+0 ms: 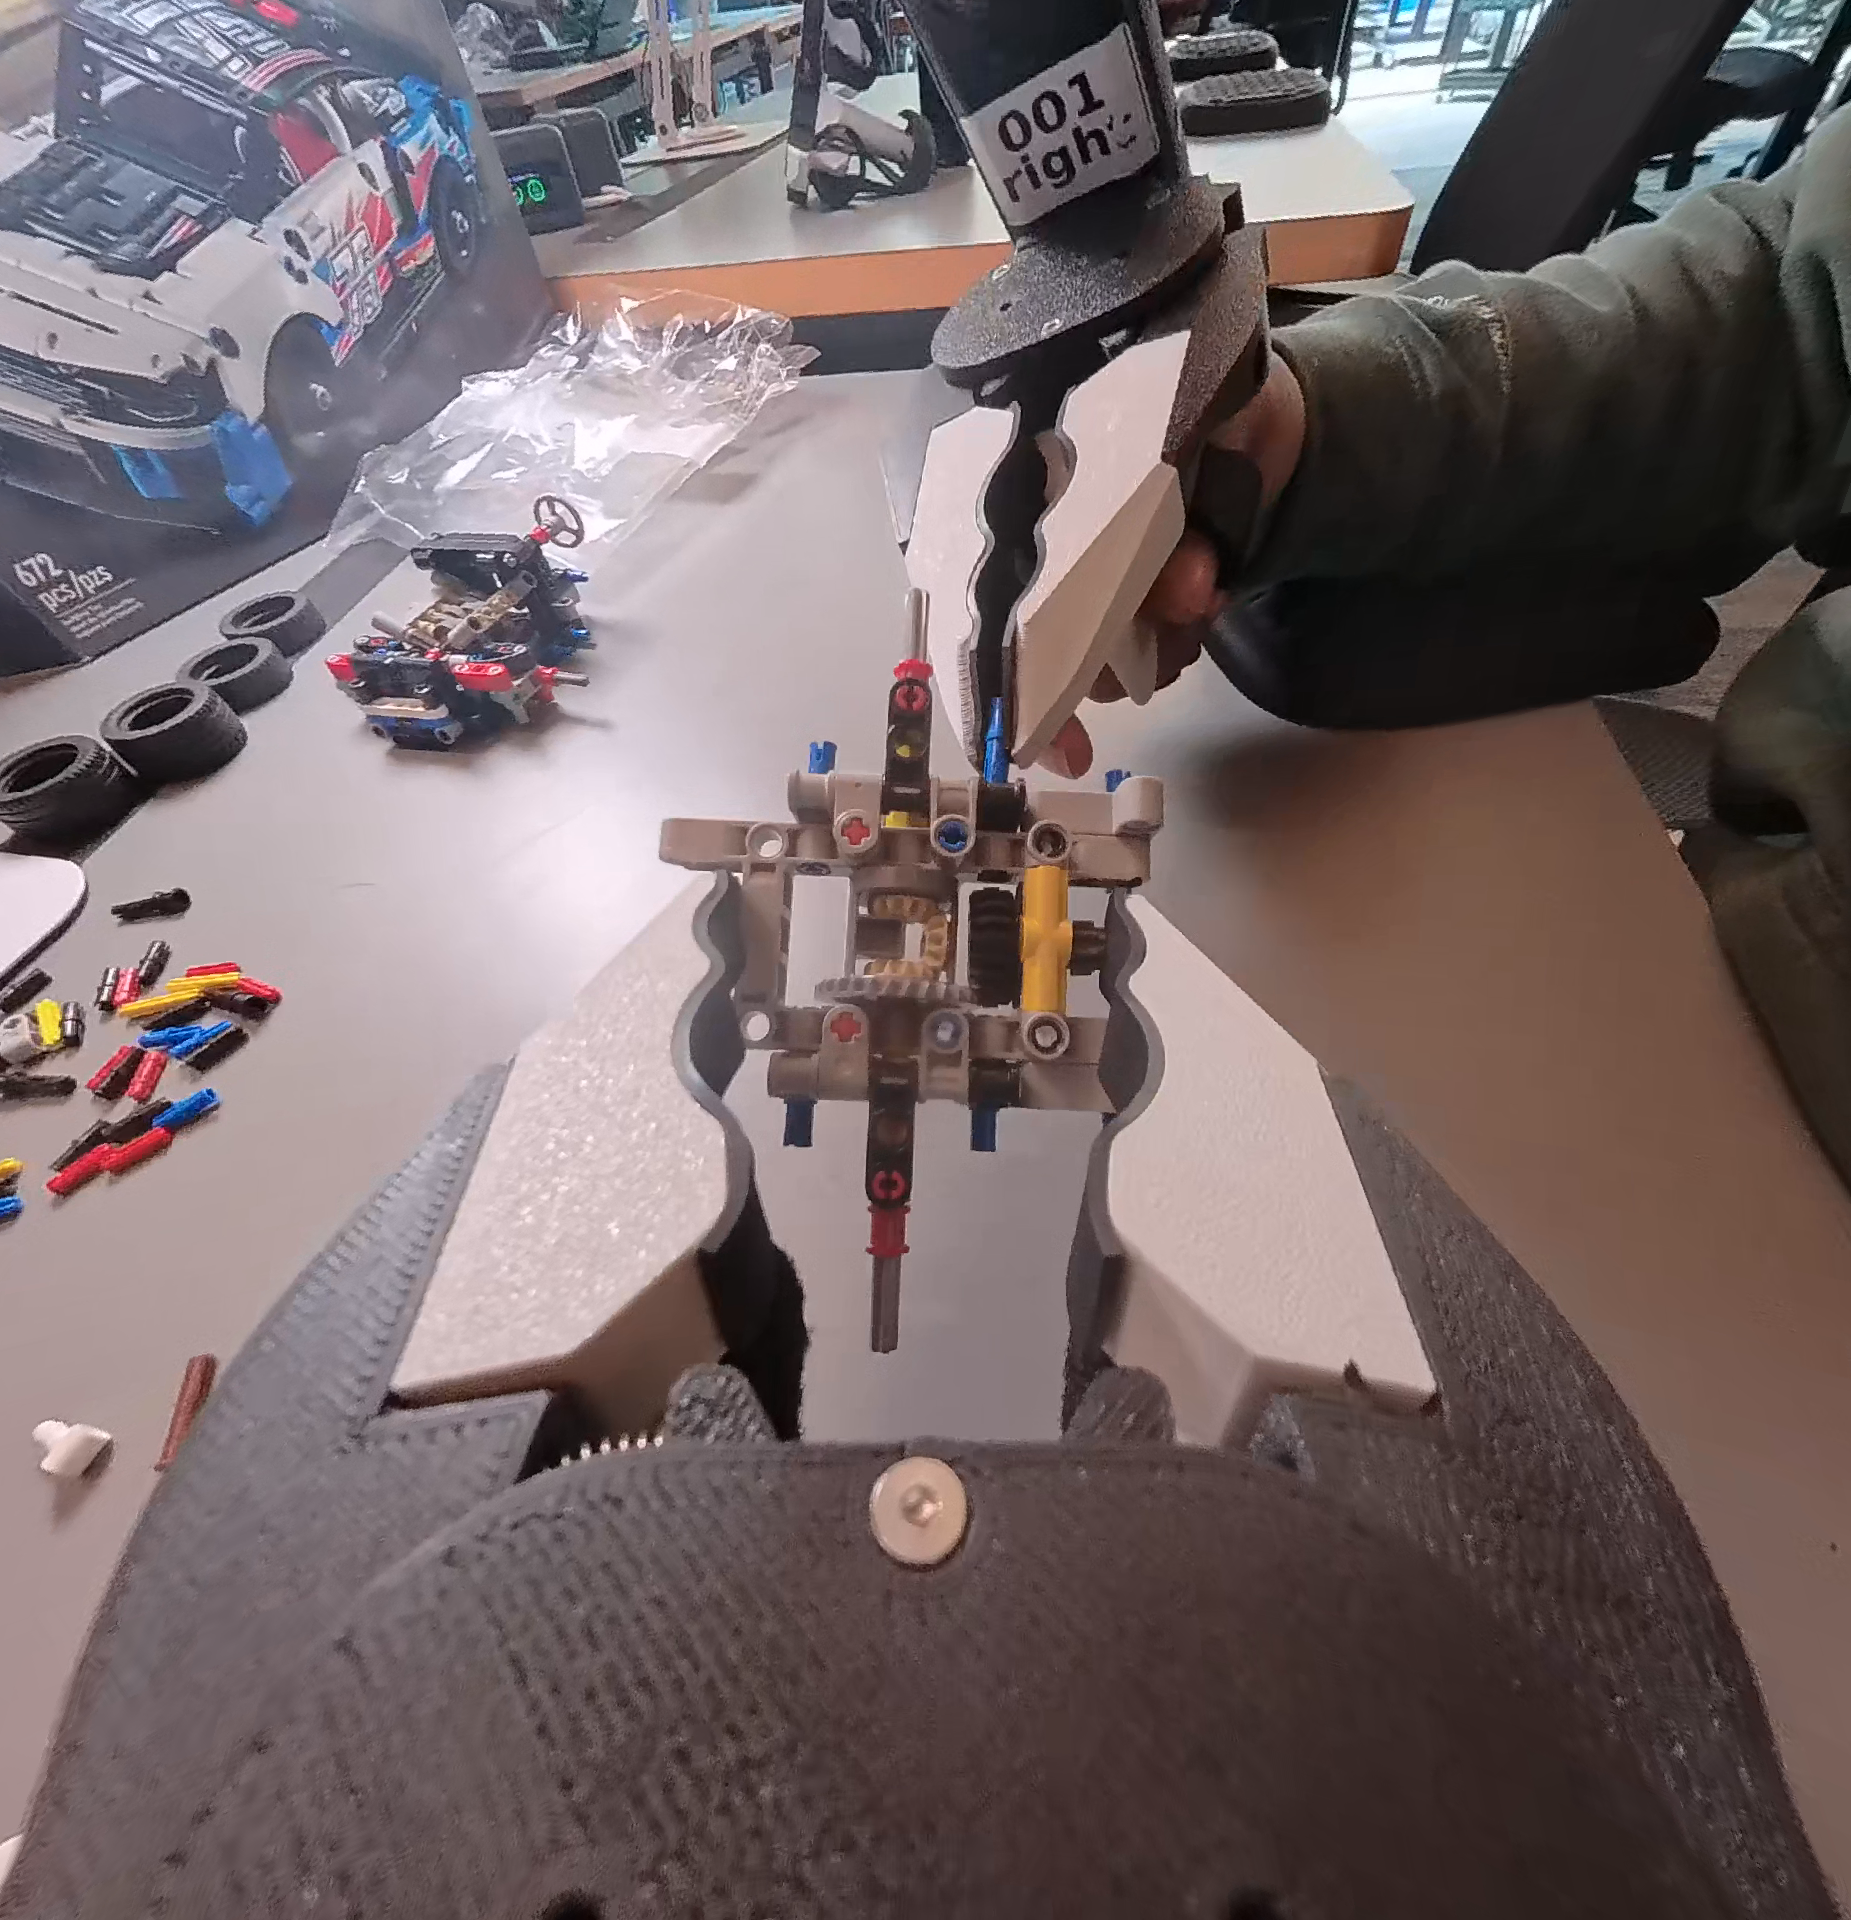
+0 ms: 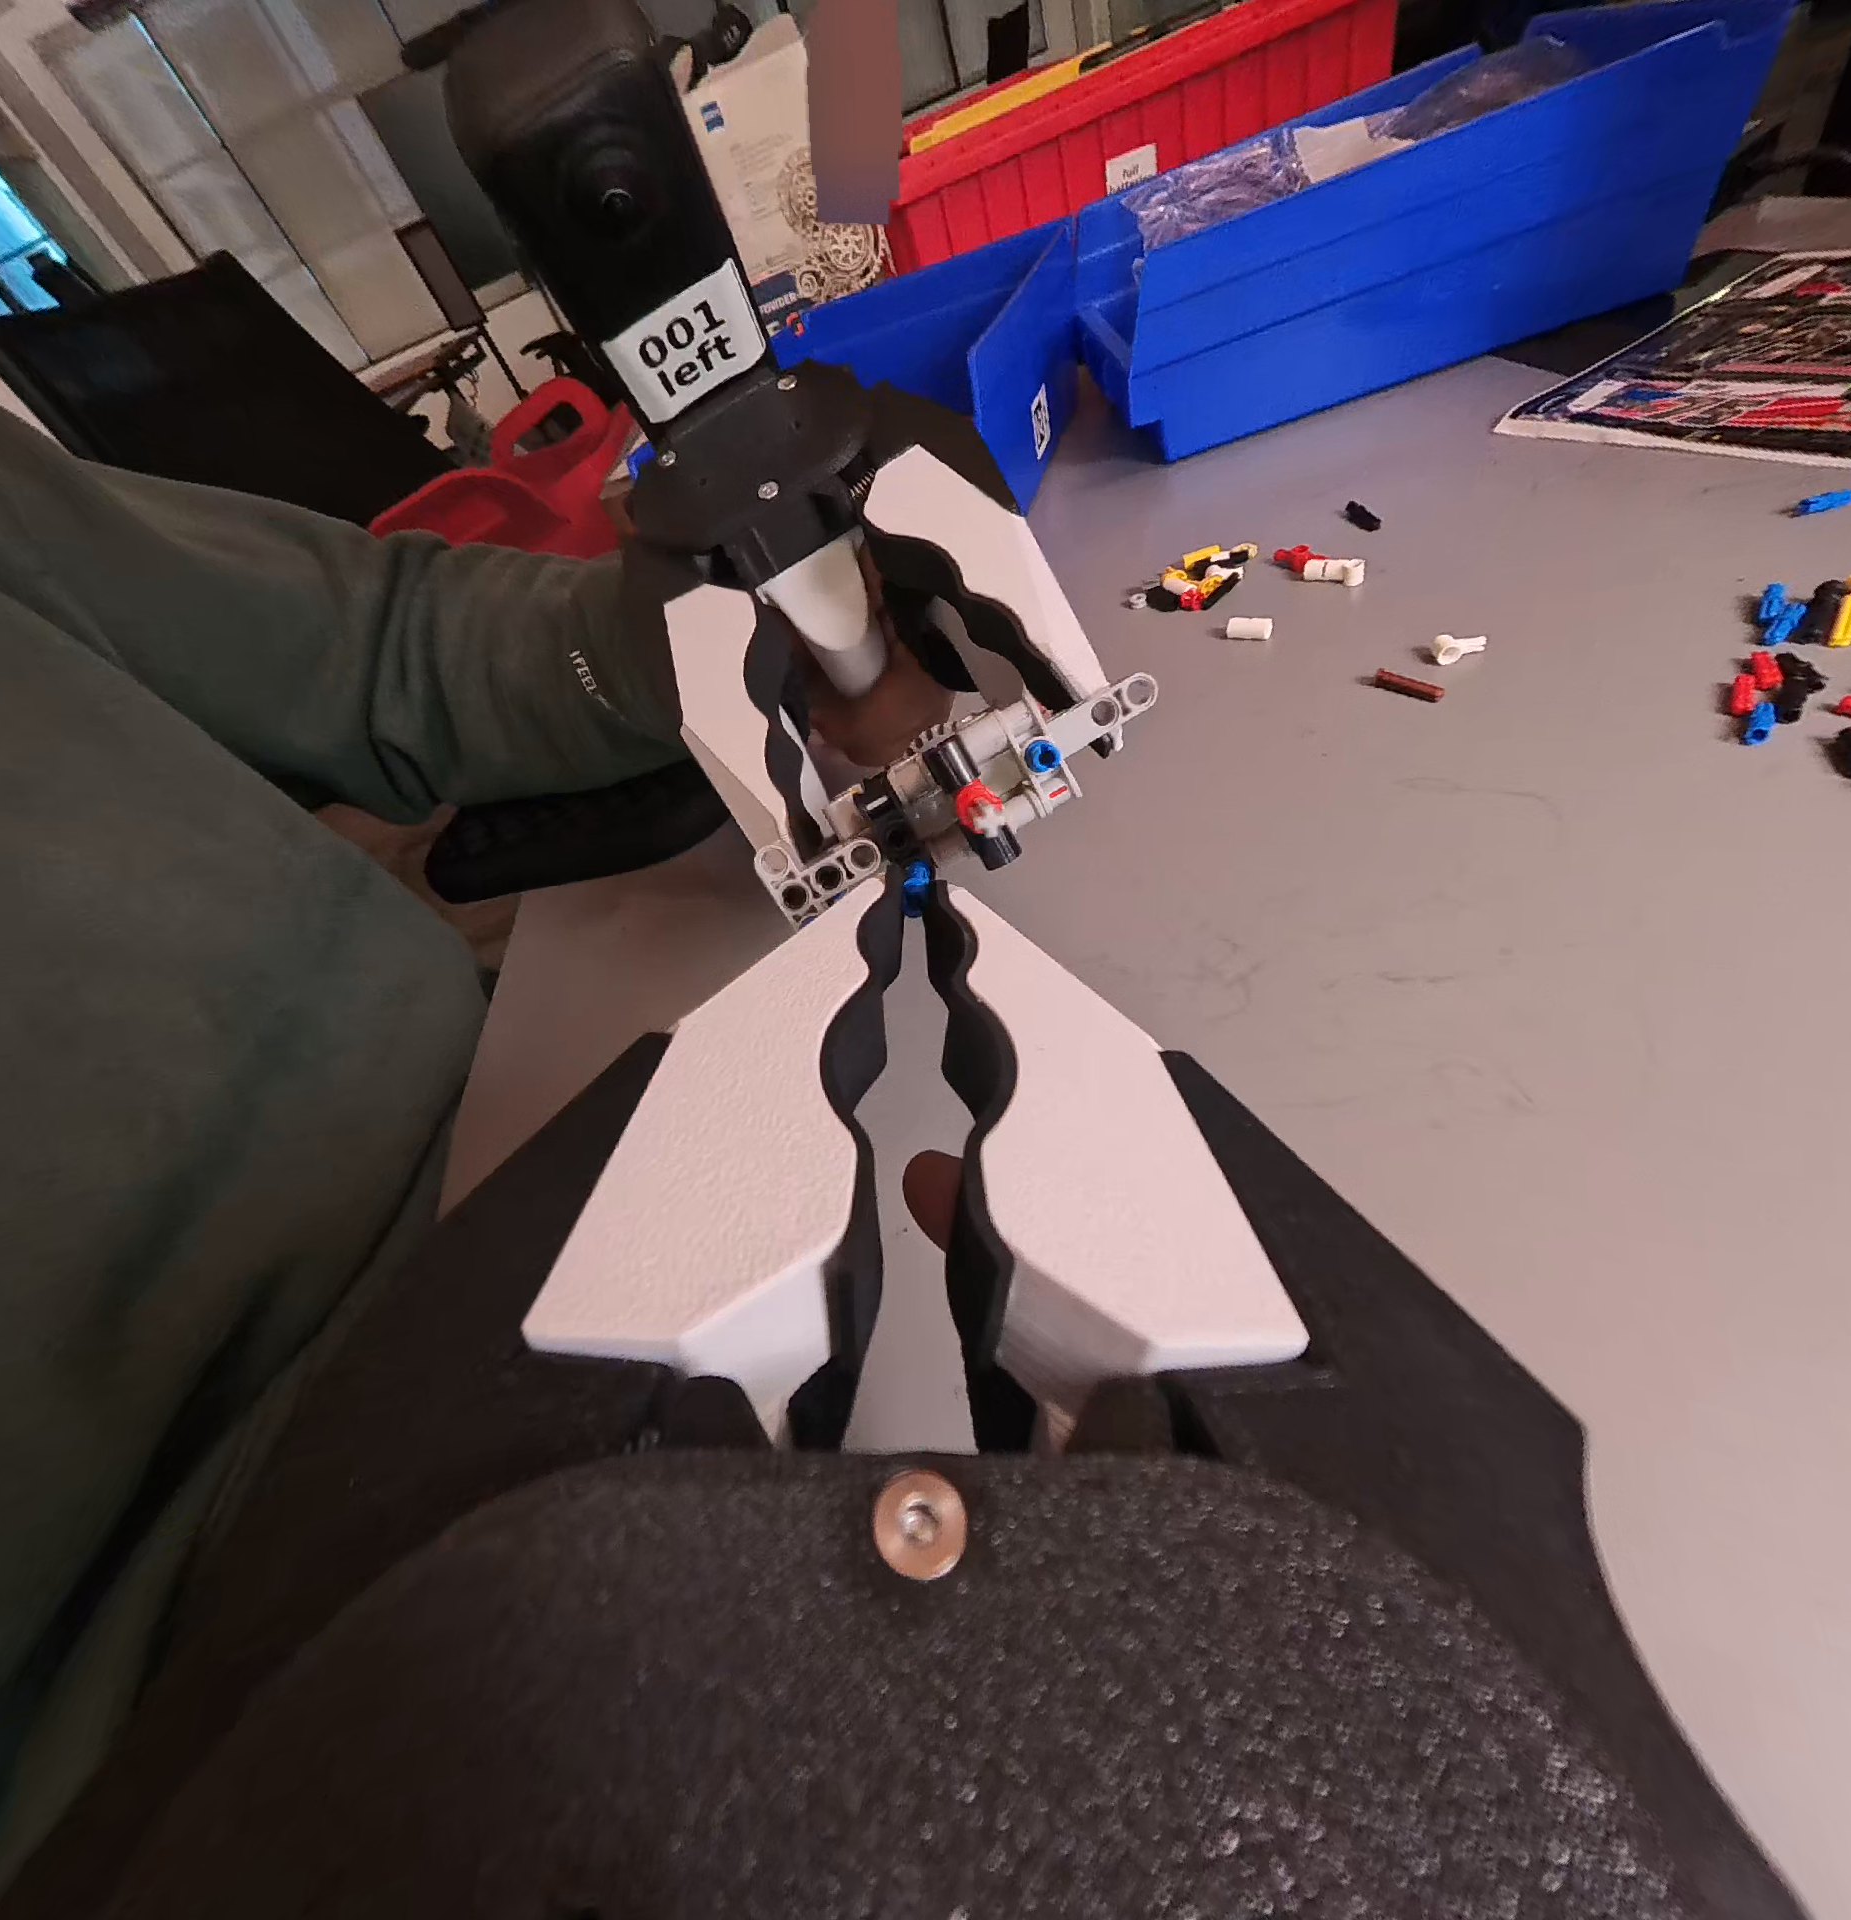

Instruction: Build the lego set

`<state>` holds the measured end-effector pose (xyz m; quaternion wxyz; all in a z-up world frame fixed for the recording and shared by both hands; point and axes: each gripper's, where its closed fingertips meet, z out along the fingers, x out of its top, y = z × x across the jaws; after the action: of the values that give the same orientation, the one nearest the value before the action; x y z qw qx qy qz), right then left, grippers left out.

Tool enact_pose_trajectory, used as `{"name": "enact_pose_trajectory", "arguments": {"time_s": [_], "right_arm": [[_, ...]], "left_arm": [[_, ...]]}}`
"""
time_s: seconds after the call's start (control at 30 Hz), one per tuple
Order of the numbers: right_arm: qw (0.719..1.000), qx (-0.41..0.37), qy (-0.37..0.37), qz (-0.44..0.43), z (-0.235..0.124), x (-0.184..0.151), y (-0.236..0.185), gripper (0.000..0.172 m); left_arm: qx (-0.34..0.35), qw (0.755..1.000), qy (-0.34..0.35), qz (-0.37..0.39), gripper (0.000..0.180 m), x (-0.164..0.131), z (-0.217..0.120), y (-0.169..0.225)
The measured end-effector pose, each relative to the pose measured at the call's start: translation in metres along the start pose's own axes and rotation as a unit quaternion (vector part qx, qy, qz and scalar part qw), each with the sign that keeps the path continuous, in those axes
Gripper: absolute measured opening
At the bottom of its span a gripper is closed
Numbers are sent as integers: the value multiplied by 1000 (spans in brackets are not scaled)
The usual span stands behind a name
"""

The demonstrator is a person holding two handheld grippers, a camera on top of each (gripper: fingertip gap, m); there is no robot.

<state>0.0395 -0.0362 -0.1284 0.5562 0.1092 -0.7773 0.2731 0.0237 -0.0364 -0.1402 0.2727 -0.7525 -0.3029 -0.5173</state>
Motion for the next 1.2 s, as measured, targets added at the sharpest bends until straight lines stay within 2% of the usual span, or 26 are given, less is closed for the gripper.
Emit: {"name": "enact_pose_trajectory", "arguments": {"time_s": [0.23,0.33,0.5,0.63,0.77,1.0,1.2], "right_arm": [[1000,-6,-19,-2,2,-8,1,2],[999,-9,-41,-11,6,-15,1,2],[1000,-3,-4,3,2,-5,2,3],[997,7,75,19,-3,20,2,3],[991,-7,136,-11,-5,38,-3,2],[989,14,148,-24,-8,45,-15,3],[976,6,217,-27,-16,63,-18,2]], "left_arm": [[-1,999,-25,21,67,-7,2,1],[-3,997,-56,49,68,-18,9,8],[-6,999,-26,24,68,-7,6,4],[-14,999,34,-36,68,12,-1,-4],[-31,992,83,-87,69,27,-6,-5],[-64,984,111,-122,68,36,-7,5],[-92,971,146,-166,69,50,-11,5]]}}
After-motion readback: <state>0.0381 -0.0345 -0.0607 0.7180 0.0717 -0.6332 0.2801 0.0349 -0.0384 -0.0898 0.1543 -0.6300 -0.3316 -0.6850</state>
